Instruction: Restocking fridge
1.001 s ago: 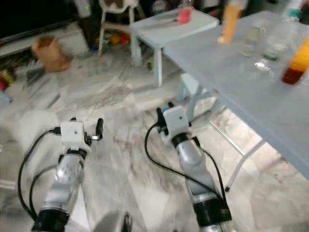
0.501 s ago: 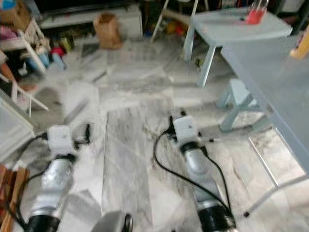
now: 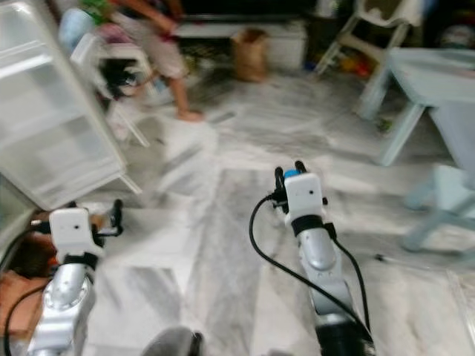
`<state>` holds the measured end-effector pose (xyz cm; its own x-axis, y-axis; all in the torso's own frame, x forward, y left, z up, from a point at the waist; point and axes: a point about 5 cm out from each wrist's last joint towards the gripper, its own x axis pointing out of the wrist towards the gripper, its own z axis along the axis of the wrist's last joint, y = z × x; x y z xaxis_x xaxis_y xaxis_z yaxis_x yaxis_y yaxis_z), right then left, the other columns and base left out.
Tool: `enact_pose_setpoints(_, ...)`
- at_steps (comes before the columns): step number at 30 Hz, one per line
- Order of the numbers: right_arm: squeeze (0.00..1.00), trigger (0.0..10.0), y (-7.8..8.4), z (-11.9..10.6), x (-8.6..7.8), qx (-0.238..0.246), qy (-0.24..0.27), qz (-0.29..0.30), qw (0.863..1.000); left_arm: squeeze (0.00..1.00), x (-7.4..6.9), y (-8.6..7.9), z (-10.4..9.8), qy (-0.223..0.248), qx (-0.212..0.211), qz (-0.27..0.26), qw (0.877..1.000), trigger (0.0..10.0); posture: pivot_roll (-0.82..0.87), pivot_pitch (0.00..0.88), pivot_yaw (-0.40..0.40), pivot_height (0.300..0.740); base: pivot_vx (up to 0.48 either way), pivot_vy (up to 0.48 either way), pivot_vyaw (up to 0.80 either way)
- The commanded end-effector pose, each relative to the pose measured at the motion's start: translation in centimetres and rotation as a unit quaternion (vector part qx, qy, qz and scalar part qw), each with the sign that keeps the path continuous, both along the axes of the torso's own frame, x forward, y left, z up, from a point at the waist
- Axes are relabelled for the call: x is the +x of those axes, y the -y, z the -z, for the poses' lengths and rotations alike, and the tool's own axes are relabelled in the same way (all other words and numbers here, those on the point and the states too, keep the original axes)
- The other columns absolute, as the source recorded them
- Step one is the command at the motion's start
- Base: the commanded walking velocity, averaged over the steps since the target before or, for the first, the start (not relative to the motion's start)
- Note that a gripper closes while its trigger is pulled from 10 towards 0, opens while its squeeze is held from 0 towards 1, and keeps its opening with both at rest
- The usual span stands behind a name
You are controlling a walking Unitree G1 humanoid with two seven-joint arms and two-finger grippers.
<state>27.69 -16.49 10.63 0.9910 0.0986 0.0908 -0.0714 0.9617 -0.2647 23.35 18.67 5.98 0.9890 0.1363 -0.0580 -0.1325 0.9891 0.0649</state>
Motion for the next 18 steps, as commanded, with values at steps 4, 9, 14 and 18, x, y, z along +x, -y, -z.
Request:
enact_pose_setpoints(4,0.00,10.0,0.4,-0.7,0.2,0.019,0.014,0.015,1.000,0.00,-0.3,-0.3,0.1,-0.006,0.003,0.006,1.000,10.0,0.05,0.014,0.041,0.740,0.000,0.000,0.80)
enact_pose_setpoints(9,0.00,10.0,0.1,-1.0,0.8,0.021,0.018,0.013,1.000,0.00,0.0,-0.4,0.0,-0.005,0.004,0.005,1.000,10.0,0.05,0.010,0.039,0.740,0.000,0.000,0.80)
enact_pose_setpoints(14,0.00,10.0,0.0,-1.1,1.0,0.021,0.019,0.012,1.000,0.00,0.1,0.2,-0.1,-0.004,0.003,0.017,1.000,10.0,0.05,0.015,0.041,0.740,0.000,0.000,0.80)
enact_pose_setpoints(18,0.00,10.0,0.3,-1.1,1.1,0.020,0.019,0.015,0.999,0.00,0.0,0.1,0.1,-0.008,-0.002,0.018,1.000,10.0,0.05,0.016,0.040,0.740,0.000,0.000,0.80)
